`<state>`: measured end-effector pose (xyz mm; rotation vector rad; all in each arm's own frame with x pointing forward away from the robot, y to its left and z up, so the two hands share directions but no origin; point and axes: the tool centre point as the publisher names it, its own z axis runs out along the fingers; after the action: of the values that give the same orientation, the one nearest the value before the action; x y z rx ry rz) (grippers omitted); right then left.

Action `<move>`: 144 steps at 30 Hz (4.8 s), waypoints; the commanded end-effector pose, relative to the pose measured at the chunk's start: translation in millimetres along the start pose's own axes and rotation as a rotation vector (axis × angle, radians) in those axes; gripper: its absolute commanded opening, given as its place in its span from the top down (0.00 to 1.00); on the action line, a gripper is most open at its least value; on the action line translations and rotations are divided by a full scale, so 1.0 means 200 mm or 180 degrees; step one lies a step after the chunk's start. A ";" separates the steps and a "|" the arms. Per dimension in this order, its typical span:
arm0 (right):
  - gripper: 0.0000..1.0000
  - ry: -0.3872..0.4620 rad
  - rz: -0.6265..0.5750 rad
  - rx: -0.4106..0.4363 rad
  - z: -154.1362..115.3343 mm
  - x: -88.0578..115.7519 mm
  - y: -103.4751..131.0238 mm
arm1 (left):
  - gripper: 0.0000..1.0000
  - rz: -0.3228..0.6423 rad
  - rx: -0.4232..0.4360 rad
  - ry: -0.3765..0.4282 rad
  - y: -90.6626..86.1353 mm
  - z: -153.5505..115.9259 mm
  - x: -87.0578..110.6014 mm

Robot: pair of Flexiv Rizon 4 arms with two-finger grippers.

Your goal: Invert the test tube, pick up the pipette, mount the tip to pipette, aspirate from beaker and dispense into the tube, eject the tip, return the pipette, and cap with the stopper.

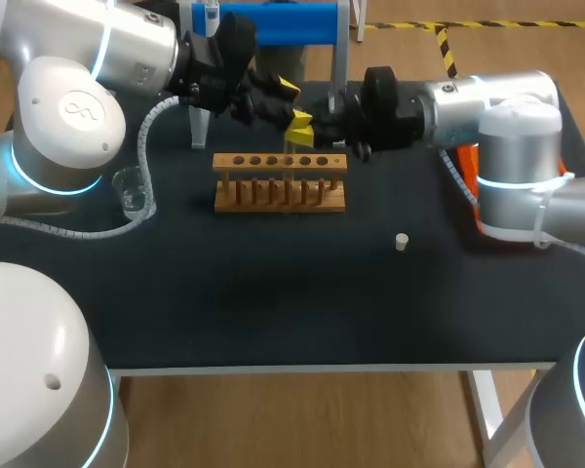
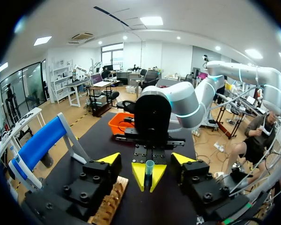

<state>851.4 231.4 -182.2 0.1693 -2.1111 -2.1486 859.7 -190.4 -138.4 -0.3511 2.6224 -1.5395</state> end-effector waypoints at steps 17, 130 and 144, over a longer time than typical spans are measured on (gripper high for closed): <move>1.00 -0.0212 0.0020 0.0049 -0.74 0.34 -0.12 | 0.00 -0.0003 -0.0007 0.0000 0.00 0.00 0.00; 1.00 -0.0333 0.0284 0.0069 -1.01 0.41 -0.28 | 0.00 -0.1316 0.0569 -0.3221 0.40 -0.36 -1.17; 1.00 -0.0333 0.0284 0.0069 -1.01 0.41 -0.28 | 0.00 -0.1426 0.0751 -0.3443 0.39 -0.27 -1.27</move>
<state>804.8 20.2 -241.0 -0.0370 -2.1525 -2.1295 1077.8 -41.1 -184.2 -1.3260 1.6320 -1.2283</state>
